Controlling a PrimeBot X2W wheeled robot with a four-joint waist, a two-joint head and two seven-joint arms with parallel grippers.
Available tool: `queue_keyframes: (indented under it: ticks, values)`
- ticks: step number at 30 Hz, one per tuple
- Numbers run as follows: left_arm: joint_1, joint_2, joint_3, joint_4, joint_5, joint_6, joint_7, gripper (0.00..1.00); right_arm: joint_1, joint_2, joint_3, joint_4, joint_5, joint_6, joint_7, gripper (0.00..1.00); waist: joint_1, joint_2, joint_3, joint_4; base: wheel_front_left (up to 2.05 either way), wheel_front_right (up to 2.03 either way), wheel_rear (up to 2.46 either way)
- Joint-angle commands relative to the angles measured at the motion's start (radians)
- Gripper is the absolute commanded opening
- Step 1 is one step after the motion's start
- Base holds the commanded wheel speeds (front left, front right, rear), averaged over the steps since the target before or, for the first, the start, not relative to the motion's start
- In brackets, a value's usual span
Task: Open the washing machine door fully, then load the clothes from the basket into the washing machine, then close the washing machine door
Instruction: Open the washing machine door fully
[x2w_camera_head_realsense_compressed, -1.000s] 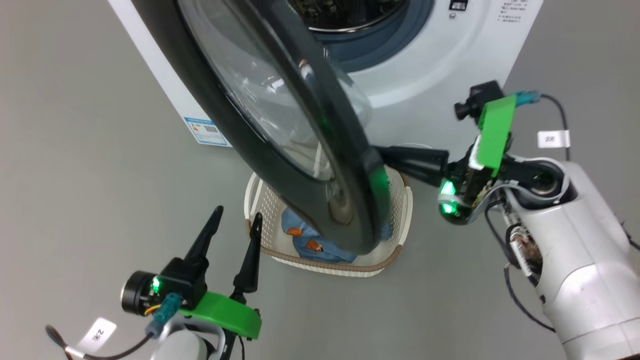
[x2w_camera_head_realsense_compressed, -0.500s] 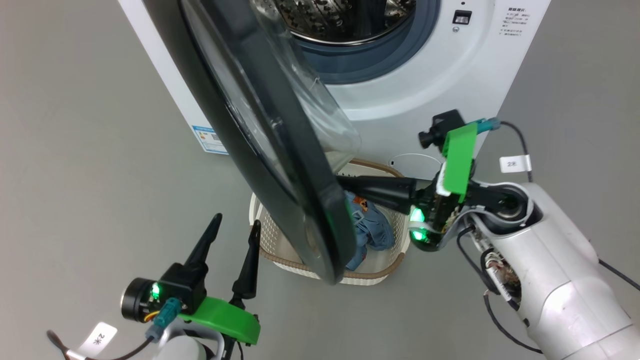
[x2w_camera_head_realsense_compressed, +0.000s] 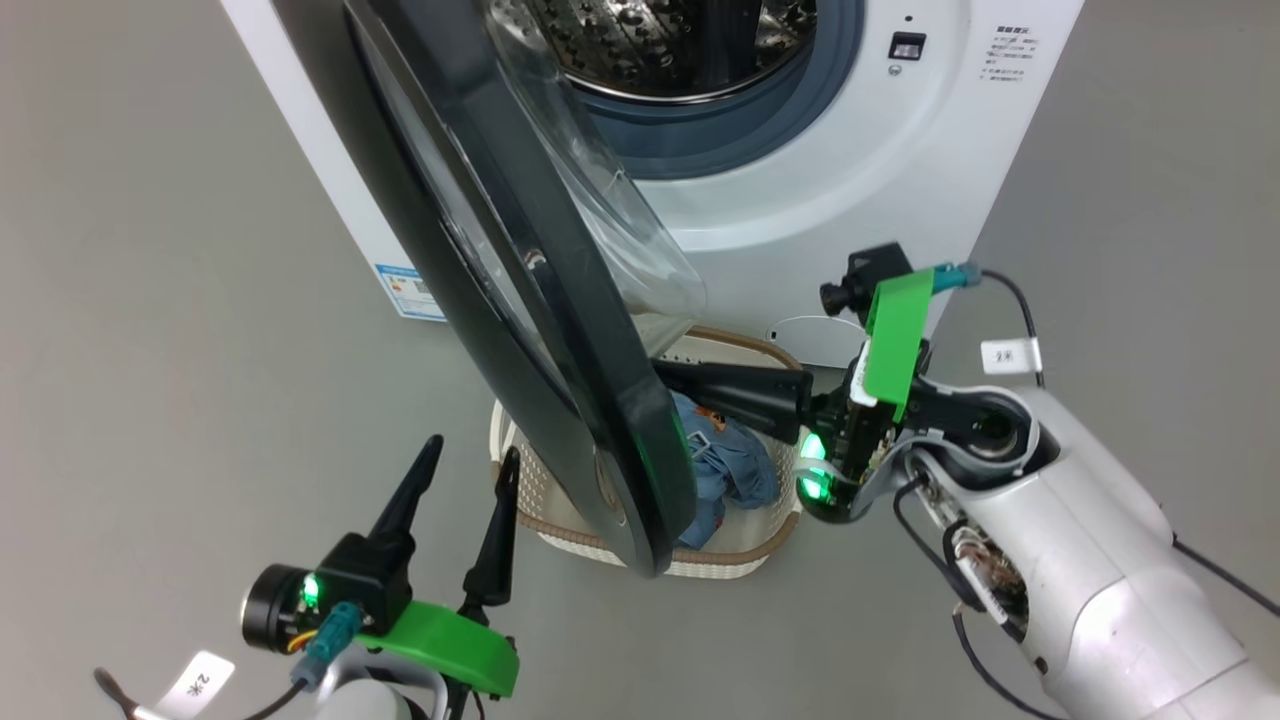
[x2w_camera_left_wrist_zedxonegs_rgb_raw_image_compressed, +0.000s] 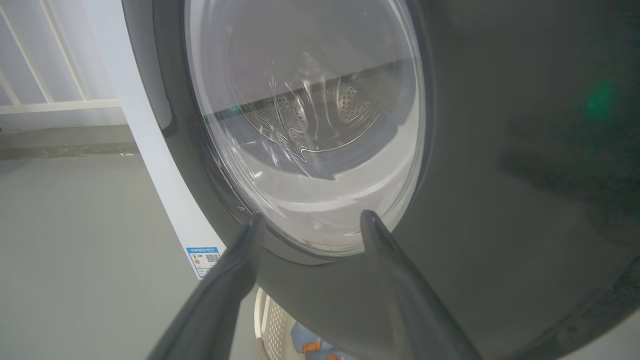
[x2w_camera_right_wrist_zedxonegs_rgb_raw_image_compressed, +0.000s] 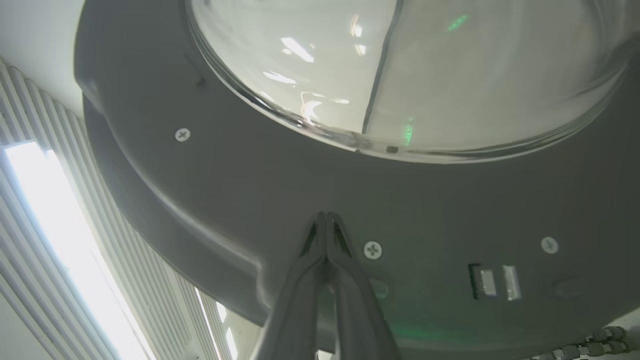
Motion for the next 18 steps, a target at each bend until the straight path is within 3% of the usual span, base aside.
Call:
queue_keyframes:
  ticks: [1, 9, 18]
  values:
    - [-0.001, 0.017, 0.035, -0.014, 0.009, 0.006, -0.006, 1.00, 0.021, 0.023, 0.014, -0.026, 0.012, 0.005, -0.010, 0.00, 0.0000, 0.0000, -0.002, -0.003, 0.00, 0.00, 0.00]
    - [0.005, 0.017, 0.047, -0.009, 0.011, 0.007, -0.006, 1.00, 0.039, 0.023, 0.002, -0.019, 0.032, 0.005, -0.143, 0.00, 0.0000, 0.0000, -0.011, -0.020, 0.00, 0.00, 0.00]
    - [0.016, 0.018, 0.081, -0.007, 0.026, 0.006, -0.006, 1.00, 0.088, -0.003, -0.078, -0.113, -0.111, 0.005, -0.441, 0.00, 0.0000, 0.0000, -0.026, -0.059, 0.00, 0.00, 0.00]
